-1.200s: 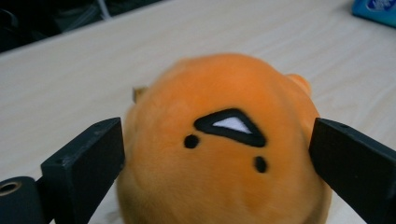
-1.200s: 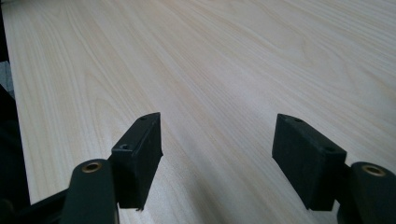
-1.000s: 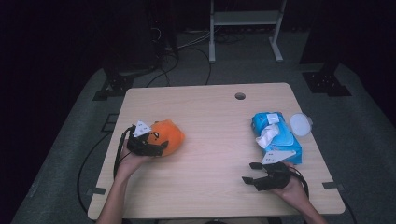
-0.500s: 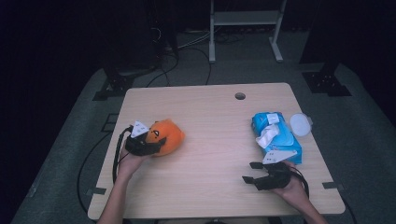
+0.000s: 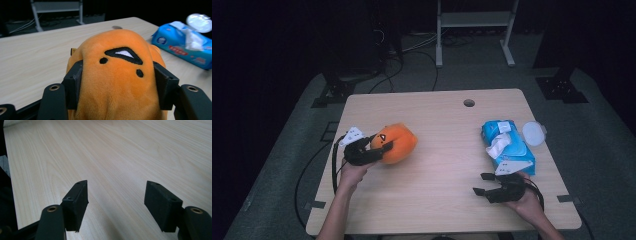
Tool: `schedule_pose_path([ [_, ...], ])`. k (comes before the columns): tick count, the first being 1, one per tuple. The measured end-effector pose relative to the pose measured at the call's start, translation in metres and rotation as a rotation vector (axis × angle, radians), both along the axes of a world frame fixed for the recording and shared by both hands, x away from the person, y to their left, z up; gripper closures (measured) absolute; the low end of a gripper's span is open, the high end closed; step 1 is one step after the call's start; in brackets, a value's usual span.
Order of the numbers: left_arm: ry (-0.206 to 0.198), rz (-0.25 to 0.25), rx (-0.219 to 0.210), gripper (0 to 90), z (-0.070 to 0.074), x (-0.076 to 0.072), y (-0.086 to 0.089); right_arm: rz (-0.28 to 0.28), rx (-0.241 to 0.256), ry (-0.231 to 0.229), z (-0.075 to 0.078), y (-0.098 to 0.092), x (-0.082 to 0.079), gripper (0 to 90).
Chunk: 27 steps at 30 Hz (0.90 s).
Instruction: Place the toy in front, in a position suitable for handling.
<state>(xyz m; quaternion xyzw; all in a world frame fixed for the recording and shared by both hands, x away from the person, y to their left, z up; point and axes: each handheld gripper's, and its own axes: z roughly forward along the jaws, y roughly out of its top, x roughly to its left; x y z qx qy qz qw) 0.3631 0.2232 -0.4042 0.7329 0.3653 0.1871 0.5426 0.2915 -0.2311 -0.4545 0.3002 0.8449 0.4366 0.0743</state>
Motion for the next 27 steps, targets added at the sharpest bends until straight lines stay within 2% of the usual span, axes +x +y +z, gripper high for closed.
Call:
schedule_pose_path([
  [3, 0.0, -0.059, -0.032, 37.7, 0.004, -0.004, -0.014, -0.007, 0.0, -0.001, 0.001, -0.002, 0.0, 35.1],
  [7, -0.007, -0.145, -0.05, 37.6, 0.008, -0.012, -0.039, -0.021, 0.013, -0.003, 0.003, -0.008, 0.001, 36.4],
  [11, -0.005, -0.228, -0.061, 37.5, 0.006, -0.02, -0.065, -0.045, 0.022, -0.008, 0.006, -0.016, 0.002, 36.9],
  [16, -0.008, -0.33, -0.021, 37.1, -0.002, -0.031, -0.097, -0.072, 0.044, -0.024, 0.011, -0.026, 0.0, 38.0],
  [20, -0.002, -0.377, -0.002, 37.1, -0.011, -0.037, -0.115, -0.097, 0.07, -0.057, 0.019, -0.033, -0.001, 38.8],
  [22, -0.009, -0.386, 0.002, 37.0, -0.015, -0.04, -0.122, -0.11, 0.082, -0.077, 0.024, -0.037, -0.001, 38.8],
  [24, -0.011, -0.389, 0.004, 36.9, -0.017, -0.04, -0.125, -0.13, 0.074, -0.111, 0.03, -0.041, 0.001, 38.9],
  [25, -0.014, -0.392, 0.011, 36.9, -0.019, -0.04, -0.128, -0.13, 0.074, -0.111, 0.03, -0.041, 0.001, 38.9],
  [27, -0.011, -0.397, 0.033, 36.5, -0.025, -0.04, -0.133, -0.166, 0.077, -0.141, 0.042, -0.048, 0.012, 39.7],
])
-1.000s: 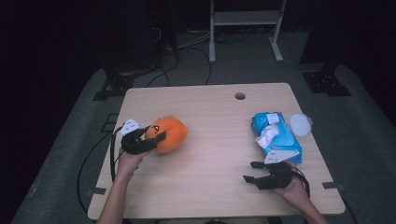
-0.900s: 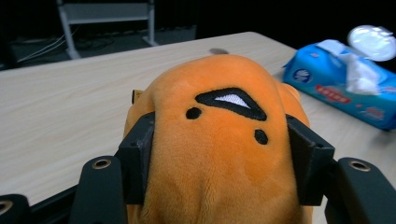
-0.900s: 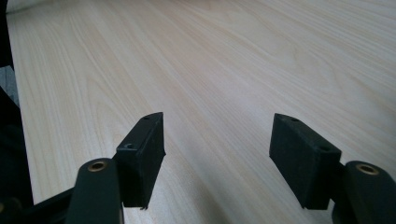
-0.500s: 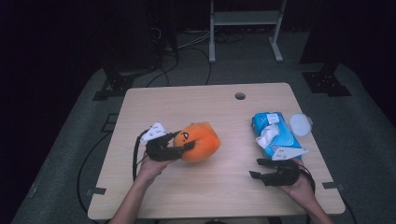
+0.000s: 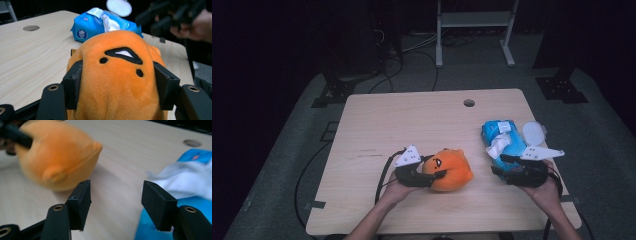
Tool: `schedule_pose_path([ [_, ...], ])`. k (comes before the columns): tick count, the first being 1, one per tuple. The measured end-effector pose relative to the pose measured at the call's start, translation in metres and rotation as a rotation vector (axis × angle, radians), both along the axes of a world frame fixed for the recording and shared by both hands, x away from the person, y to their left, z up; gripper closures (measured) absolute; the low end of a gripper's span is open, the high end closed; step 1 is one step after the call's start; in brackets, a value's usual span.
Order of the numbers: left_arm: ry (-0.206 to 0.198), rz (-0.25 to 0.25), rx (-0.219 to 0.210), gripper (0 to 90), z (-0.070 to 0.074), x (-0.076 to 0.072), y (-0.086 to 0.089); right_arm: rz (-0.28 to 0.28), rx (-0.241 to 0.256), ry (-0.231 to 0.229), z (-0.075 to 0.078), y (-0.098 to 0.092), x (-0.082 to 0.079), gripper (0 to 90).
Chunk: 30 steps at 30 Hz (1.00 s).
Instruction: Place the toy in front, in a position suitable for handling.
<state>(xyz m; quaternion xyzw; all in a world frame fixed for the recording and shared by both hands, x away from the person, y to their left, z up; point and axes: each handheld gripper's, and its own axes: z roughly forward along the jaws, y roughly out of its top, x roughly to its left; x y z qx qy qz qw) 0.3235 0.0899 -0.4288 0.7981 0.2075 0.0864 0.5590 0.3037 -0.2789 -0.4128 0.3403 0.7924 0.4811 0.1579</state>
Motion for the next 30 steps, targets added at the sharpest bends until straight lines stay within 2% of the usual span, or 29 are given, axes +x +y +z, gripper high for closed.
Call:
schedule_pose_path([
  [1, 0.001, -0.005, 0.017, 36.4, -0.002, 0.0, -0.002, -0.011, -0.003, -0.004, 0.002, -0.001, 0.004, 39.8],
  [4, -0.013, -0.02, 0.067, 35.7, -0.007, -0.002, -0.007, -0.065, -0.051, -0.036, 0.007, -0.002, 0.022, 40.1],
  [5, -0.015, -0.024, 0.079, 35.2, -0.008, -0.002, -0.008, -0.084, -0.071, -0.036, 0.008, -0.002, 0.03, 40.4],
  [6, -0.02, -0.028, 0.083, 34.8, -0.009, -0.003, -0.009, -0.093, -0.07, -0.035, 0.008, -0.001, 0.035, 40.8],
  [8, -0.019, -0.027, 0.085, 33.5, -0.01, -0.004, -0.008, -0.12, -0.069, -0.01, 0.007, -0.001, 0.046, 41.2],
  [11, 0.001, -0.043, 0.105, 26.3, -0.011, -0.002, -0.006, -0.163, -0.111, 0.015, 0.001, 0.0, 0.059, 42.7],
  [16, -0.022, -0.047, 0.111, 18.1, -0.014, -0.004, -0.004, -0.252, -0.181, 0.046, -0.012, -0.002, 0.071, 48.8],
  [18, -0.032, -0.051, 0.112, 15.6, -0.014, -0.004, -0.005, -0.262, -0.176, 0.051, -0.014, -0.003, 0.072, 54.7],
  [20, -0.035, -0.057, 0.108, 14.8, -0.015, -0.004, -0.005, -0.273, -0.172, 0.051, -0.014, -0.004, 0.073, 65.5],
  [24, -0.031, -0.061, 0.099, 14.1, -0.017, -0.004, -0.004, -0.274, -0.151, 0.074, -0.012, -0.008, 0.074, 80.6],
  [28, -0.036, -0.059, 0.099, 14.0, -0.017, -0.005, -0.004, -0.279, -0.144, 0.075, -0.006, -0.016, 0.071, 83.5],
  [30, -0.039, -0.06, 0.103, 14.0, -0.017, -0.005, -0.004, -0.274, -0.121, 0.077, -0.002, -0.02, 0.068, 84.0],
])
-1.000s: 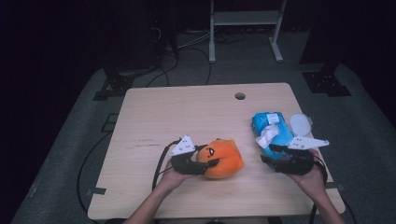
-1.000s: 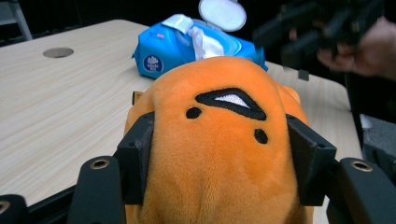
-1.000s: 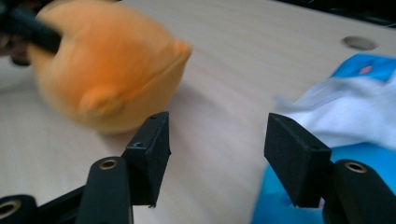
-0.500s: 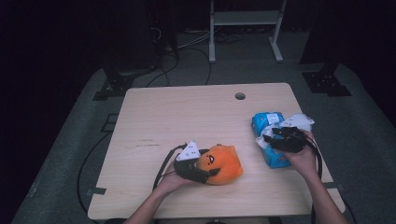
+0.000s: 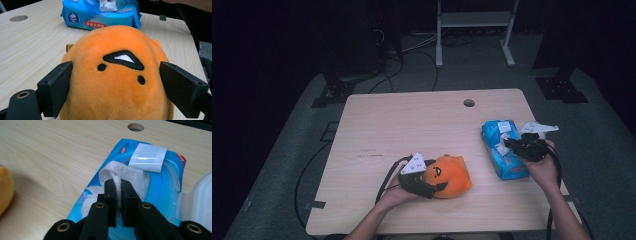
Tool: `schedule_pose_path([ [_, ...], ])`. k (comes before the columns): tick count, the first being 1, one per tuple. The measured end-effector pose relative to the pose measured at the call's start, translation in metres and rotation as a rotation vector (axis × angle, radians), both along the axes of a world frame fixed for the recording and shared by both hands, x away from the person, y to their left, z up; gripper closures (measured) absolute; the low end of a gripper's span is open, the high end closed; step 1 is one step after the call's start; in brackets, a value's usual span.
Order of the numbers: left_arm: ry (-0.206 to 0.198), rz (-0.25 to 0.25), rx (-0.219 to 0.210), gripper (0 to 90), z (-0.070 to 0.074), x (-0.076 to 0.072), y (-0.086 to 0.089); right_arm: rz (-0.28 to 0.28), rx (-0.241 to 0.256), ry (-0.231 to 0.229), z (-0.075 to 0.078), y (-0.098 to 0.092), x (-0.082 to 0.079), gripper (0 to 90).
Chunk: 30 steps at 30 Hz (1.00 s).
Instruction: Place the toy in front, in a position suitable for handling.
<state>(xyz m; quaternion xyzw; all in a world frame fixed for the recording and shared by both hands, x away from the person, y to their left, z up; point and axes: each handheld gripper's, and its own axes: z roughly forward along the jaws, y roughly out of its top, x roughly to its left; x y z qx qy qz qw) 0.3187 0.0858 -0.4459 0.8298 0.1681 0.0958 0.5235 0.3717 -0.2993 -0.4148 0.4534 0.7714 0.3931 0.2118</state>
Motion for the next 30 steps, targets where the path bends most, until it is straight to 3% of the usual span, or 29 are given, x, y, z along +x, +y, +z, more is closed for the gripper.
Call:
schedule_pose_path([
  [2, 0.002, 0.0, 0.0, 13.9, 0.0, 0.0, 0.0, 0.019, 0.018, -0.008, 0.009, -0.004, -0.006, 84.1],
  [6, -0.005, -0.001, 0.003, 13.5, -0.001, 0.0, 0.002, 0.066, 0.051, -0.079, 0.038, -0.005, -0.027, 84.1],
  [10, -0.006, 0.002, 0.005, 13.3, -0.001, -0.001, 0.003, 0.17, 0.057, -0.142, 0.07, 0.005, -0.06, 84.0],
  [13, -0.008, 0.003, 0.007, 13.1, -0.001, -0.001, 0.003, 0.253, 0.046, -0.159, 0.082, 0.022, -0.083, 83.8],
  [18, -0.02, 0.0, 0.013, 13.0, -0.002, -0.001, 0.003, 0.426, 0.078, -0.127, 0.085, 0.06, -0.112, 83.7],
  [23, -0.014, 0.002, 0.003, 12.7, -0.003, 0.0, 0.003, 0.577, 0.106, -0.056, 0.083, 0.093, -0.127, 83.4],
  [26, -0.019, 0.002, 0.007, 12.6, -0.003, 0.0, 0.003, 0.588, 0.082, -0.033, 0.076, 0.102, -0.122, 83.4],
  [27, -0.026, -0.002, 0.006, 12.5, -0.003, -0.001, 0.002, 0.583, 0.089, 0.031, 0.061, 0.108, -0.106, 83.2],
  [29, -0.037, -0.006, 0.013, 12.5, -0.003, -0.002, 0.002, 0.578, 0.101, 0.096, 0.049, 0.111, -0.089, 83.2],
  [30, -0.035, -0.005, 0.01, 12.5, -0.004, -0.003, 0.002, 0.56, 0.092, 0.098, 0.043, 0.113, -0.082, 83.2],
])
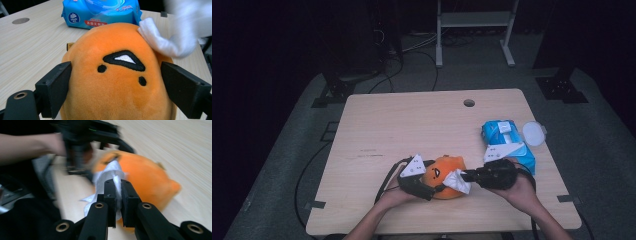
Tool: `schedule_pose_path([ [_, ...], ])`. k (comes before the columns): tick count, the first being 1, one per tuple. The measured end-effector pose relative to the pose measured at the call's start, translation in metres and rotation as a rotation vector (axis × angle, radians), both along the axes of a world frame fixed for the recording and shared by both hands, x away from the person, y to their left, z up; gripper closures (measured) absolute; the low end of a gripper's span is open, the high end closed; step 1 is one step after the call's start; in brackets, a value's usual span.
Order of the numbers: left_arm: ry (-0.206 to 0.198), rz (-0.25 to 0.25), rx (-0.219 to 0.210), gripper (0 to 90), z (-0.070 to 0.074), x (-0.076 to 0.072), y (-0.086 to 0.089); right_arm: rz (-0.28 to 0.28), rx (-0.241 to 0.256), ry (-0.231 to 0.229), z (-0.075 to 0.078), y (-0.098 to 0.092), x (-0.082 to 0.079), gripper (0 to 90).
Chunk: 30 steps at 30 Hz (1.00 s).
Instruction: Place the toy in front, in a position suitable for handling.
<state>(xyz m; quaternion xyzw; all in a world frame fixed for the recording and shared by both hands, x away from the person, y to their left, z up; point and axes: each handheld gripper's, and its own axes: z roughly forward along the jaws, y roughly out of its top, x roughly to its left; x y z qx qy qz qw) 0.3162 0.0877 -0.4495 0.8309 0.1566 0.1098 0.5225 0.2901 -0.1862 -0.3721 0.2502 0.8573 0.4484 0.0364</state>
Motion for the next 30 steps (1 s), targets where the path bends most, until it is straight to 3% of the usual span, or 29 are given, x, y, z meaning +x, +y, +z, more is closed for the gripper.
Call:
schedule_pose_path([
  [3, 0.015, 0.006, 0.003, 12.6, 0.001, 0.0, 0.0, -0.016, -0.057, -0.04, -0.014, 0.012, 0.006, 81.4],
  [5, 0.021, 0.008, 0.006, 12.8, 0.001, 0.001, 0.0, -0.013, -0.096, -0.12, -0.02, 0.02, 0.001, 75.1],
  [9, 0.019, -0.004, 0.029, 13.0, 0.002, 0.001, -0.002, 0.02, -0.113, -0.194, -0.027, 0.03, -0.007, 66.8],
  [15, 0.037, -0.058, 0.098, 12.9, 0.008, 0.004, 0.003, 0.044, -0.138, -0.266, -0.035, 0.04, -0.007, 64.3],
  [18, 0.031, -0.057, 0.104, 12.6, 0.016, 0.004, 0.01, 0.017, -0.15, -0.318, -0.037, 0.045, -0.01, 66.1],
  [22, 0.004, -0.062, 0.104, 14.1, 0.019, 0.0, 0.019, -0.008, -0.159, -0.345, -0.038, 0.045, -0.013, 64.2],
  [24, 0.004, -0.053, 0.093, 18.9, 0.02, 0.0, 0.025, -0.037, -0.186, -0.405, -0.039, 0.045, -0.016, 60.8],
  [27, 0.025, -0.037, 0.069, 26.1, 0.019, 0.002, 0.03, -0.061, -0.19, -0.458, -0.038, 0.046, -0.02, 58.0],
  [30, 0.016, -0.021, 0.08, 26.9, 0.019, 0.001, 0.026, -0.079, -0.227, -0.532, -0.038, 0.05, -0.026, 56.8],
])
